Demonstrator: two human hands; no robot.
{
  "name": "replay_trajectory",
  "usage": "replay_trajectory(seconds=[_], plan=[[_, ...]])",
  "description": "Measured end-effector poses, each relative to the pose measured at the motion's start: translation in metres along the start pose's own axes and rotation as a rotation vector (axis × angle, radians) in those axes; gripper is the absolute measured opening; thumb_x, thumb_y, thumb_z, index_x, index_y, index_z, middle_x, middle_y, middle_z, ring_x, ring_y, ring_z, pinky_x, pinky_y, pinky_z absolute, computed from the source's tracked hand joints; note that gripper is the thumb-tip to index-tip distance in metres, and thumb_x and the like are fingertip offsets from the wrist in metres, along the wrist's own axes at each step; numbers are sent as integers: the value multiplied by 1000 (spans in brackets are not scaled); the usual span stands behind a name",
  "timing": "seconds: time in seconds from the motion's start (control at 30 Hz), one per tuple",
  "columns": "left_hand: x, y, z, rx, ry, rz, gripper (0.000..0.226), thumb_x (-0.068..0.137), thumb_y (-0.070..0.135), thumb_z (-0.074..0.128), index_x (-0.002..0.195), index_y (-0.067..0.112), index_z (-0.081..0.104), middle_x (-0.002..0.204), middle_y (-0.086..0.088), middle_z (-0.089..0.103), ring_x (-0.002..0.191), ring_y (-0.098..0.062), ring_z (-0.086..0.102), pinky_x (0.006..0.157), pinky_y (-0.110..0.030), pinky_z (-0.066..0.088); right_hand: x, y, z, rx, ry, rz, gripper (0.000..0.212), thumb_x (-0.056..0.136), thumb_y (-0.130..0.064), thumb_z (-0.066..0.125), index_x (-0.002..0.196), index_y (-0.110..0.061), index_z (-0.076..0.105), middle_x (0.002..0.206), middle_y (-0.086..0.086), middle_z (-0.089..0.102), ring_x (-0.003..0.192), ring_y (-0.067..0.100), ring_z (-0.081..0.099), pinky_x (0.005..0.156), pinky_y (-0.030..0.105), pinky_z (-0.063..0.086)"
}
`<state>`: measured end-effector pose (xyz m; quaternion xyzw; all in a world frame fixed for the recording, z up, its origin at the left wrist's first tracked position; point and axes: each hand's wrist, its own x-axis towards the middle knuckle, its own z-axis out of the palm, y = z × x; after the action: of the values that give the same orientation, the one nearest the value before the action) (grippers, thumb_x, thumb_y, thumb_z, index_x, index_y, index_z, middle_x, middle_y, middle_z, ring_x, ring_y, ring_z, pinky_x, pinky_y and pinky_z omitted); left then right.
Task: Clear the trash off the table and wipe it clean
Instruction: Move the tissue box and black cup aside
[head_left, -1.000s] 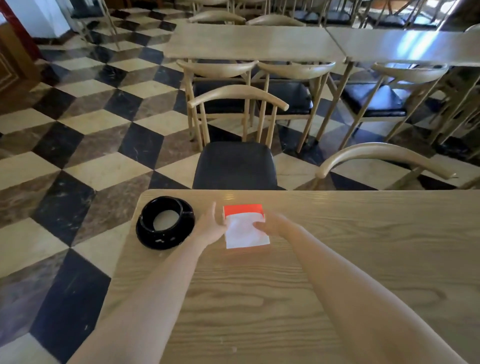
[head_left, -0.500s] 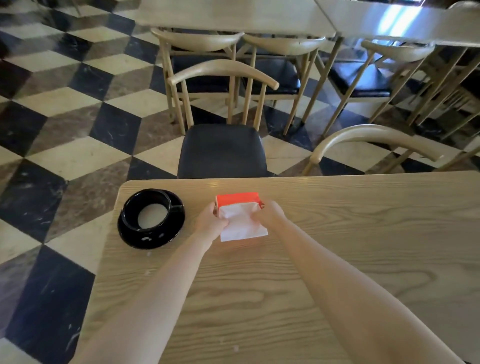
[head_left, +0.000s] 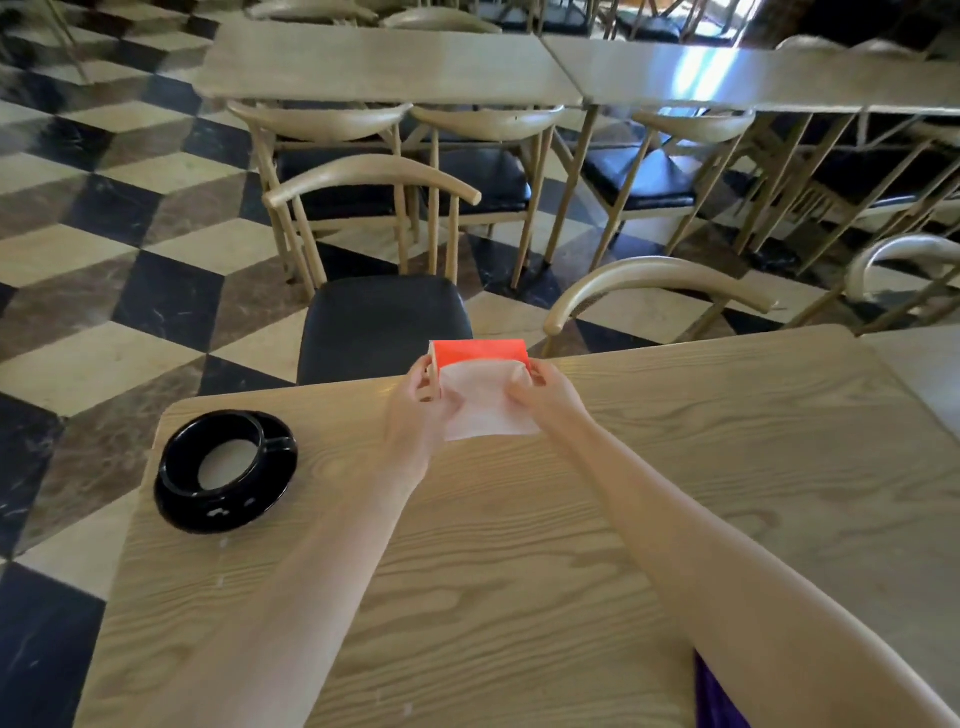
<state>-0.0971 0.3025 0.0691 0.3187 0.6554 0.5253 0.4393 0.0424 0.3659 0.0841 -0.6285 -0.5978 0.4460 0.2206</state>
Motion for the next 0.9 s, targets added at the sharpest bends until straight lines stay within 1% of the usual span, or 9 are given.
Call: replay_trajectory(seconds=[0.03,0.1,0.2,0.37,0.5,0.67,0.73,0.8,0.9], plan=[[-2,5,9,1,-6,23,39,84,20,64,120,30,52,102,9,63,96,-13,61,75,-28,55,-1,3,-12,29,0,-1,41,92,-29,50,130,-13,49,122,6,59,108,21,56,84,30,45],[-6,13,29,-8,-34,20,40,83,18,63,121,27,53,105,5,64,99,-17,62,82,-35,55,-5,10,-37,110,1,-8,46,91,-29,55,133,-12,46,125,6,58,109,18,56,86,30,46],[-16,27,61,-41,-99,18,43,82,14,64,122,22,55,107,-5,67,101,-24,64,87,-43,55,-7,19,-79,245,-1,-16,46,89,-26,59,132,-13,48,119,5,61,107,19,59,93,35,50],[-38,51,135,-226,-183,-55,63,82,17,69,137,20,40,118,-15,65,106,-28,64,95,-44,51,-2,40,-158,422,-6,48,48,85,-18,63,131,-15,51,116,11,65,106,25,63,95,40,51],[-48,63,205,-316,-268,-93,63,81,10,68,136,22,40,122,-16,62,111,-31,61,98,-46,48,2,65,-228,409,64,54,44,85,-19,64,127,-14,53,115,15,65,107,29,62,98,45,49],[-52,58,298,-257,-309,-90,55,76,16,73,123,28,46,116,-10,63,106,-28,62,90,-43,52,7,109,-305,414,150,66,40,86,-17,63,125,-12,54,113,10,64,105,25,62,96,41,50],[-53,49,333,-214,-299,-112,58,77,14,73,126,26,45,115,-11,64,105,-29,62,87,-43,54,11,129,-327,412,181,93,40,87,-15,61,126,-11,53,112,8,63,101,22,62,88,33,52],[-53,37,366,-187,-309,-139,66,77,10,73,133,21,40,113,-11,63,103,-28,62,78,-38,55,15,151,-347,416,199,130,41,87,-14,60,128,-9,53,110,7,63,97,18,59,80,27,50],[-56,17,404,-147,-343,-187,68,78,6,71,136,16,36,99,-4,62,96,-24,61,70,-30,54,22,185,-369,354,203,203,40,86,-17,60,126,-12,55,118,8,63,105,20,59,95,35,48]])
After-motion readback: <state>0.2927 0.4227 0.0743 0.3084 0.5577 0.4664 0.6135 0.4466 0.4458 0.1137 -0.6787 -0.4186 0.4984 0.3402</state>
